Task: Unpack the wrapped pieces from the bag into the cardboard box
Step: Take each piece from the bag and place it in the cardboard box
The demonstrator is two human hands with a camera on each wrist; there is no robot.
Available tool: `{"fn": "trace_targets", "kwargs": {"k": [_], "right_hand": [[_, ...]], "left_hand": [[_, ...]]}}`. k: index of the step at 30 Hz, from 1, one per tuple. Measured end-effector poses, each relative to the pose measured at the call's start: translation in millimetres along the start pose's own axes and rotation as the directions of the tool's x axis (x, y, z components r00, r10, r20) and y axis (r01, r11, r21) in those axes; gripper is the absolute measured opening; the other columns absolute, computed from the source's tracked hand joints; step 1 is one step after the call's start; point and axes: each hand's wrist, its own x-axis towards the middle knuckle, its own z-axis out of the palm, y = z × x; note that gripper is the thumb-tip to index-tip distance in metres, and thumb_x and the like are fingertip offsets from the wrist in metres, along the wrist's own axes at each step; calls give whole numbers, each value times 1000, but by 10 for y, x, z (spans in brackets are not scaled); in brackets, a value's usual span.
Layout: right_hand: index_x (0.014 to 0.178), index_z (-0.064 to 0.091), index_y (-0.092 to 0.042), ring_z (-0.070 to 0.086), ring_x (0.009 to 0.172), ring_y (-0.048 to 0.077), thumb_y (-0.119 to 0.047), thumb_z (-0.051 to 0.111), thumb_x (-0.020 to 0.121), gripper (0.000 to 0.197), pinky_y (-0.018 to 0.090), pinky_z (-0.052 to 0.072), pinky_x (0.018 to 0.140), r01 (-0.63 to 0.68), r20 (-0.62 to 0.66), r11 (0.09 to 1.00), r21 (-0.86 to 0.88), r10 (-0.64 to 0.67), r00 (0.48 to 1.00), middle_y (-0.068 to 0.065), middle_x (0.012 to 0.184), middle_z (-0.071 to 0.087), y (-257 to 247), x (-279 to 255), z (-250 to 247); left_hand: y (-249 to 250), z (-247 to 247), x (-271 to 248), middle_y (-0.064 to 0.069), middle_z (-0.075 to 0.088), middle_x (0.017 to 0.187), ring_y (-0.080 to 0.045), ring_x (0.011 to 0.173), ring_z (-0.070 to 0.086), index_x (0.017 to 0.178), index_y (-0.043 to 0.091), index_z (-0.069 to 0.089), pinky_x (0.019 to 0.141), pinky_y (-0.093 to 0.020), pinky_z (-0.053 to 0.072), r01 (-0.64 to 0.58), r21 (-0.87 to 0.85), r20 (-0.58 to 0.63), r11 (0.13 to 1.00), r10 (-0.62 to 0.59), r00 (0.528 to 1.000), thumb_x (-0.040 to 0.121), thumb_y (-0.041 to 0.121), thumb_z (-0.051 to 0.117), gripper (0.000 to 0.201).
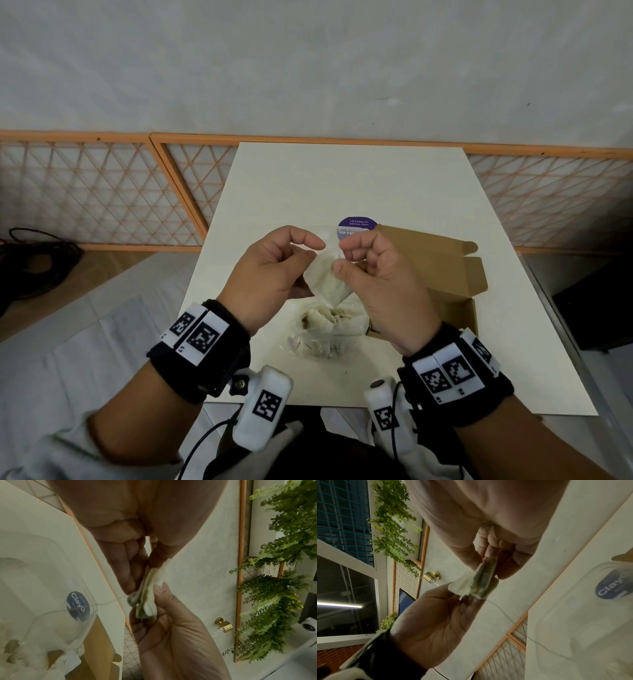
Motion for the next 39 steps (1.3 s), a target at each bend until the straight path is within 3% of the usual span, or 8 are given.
{"fn": "trace_targets", "kwargs": {"k": [7,11,15,20,25,30,36,39], "right_hand": [[107,66,-17,67,80,24,-8,72,96,16,41,59,75,-54,-47,998,41,56,997,13,100,72,44,4,33],[108,64,-17,67,77,16,-2,69,96,19,33,58,69,-62,-63,998,19,63,996,13,97,70,77,-10,46],[116,64,-20,69,79,23,-4,66,97,25,36,59,79,-112,-38,993,-39,110,993,5,92,69,140,2,3],[133,63,-22,74,93,16,-12,70,96,39,33,61,88,-169,152,968,-184,198,968,-1,101,76,133,96,-286],[101,77,-21,64,73,0,-18,75,95,7,18,50,71,-147,156,956,-255,191,969,-11,82,74,126,175,-601],[87,78,-21,57,72,13,-22,78,93,6,35,46,71,-144,33,937,-318,162,986,0,77,69,274,187,-903],[87,73,-25,64,75,9,-25,73,97,10,35,53,74,-205,-68,880,-429,194,979,-8,79,74,592,92,-1218],[87,69,-15,71,79,29,-25,70,97,14,51,60,78,-250,-88,828,-503,238,967,8,83,75,877,63,-1222]], "left_hand": [[-32,22,9,-15,73,99,-27,90,72,108,-2,68,90,-42,62,63,-61,58,996,-60,997,85,41,74,49],[-114,71,16,-10,75,102,-34,92,75,109,11,69,91,-48,61,-26,155,68,988,16,998,75,30,90,44],[-202,94,105,-15,70,100,-46,88,68,102,22,70,87,-60,58,-64,262,41,963,55,998,78,22,75,24],[-211,178,225,1,72,96,-37,72,67,97,24,69,69,-42,56,-156,410,135,898,109,985,93,7,66,18],[-201,410,404,5,72,93,-7,67,60,92,24,69,66,-23,47,-240,409,207,881,166,964,95,8,64,17],[-313,553,516,12,72,94,-3,83,67,93,28,67,75,-14,51,-242,403,172,883,186,967,94,18,71,11],[-678,352,457,17,67,77,3,57,57,92,28,67,57,-14,46,-111,540,128,835,49,991,95,26,70,5],[-860,187,367,18,70,84,-5,61,63,89,31,67,59,-25,52,-46,575,98,817,-13,995,95,27,69,7]]}}
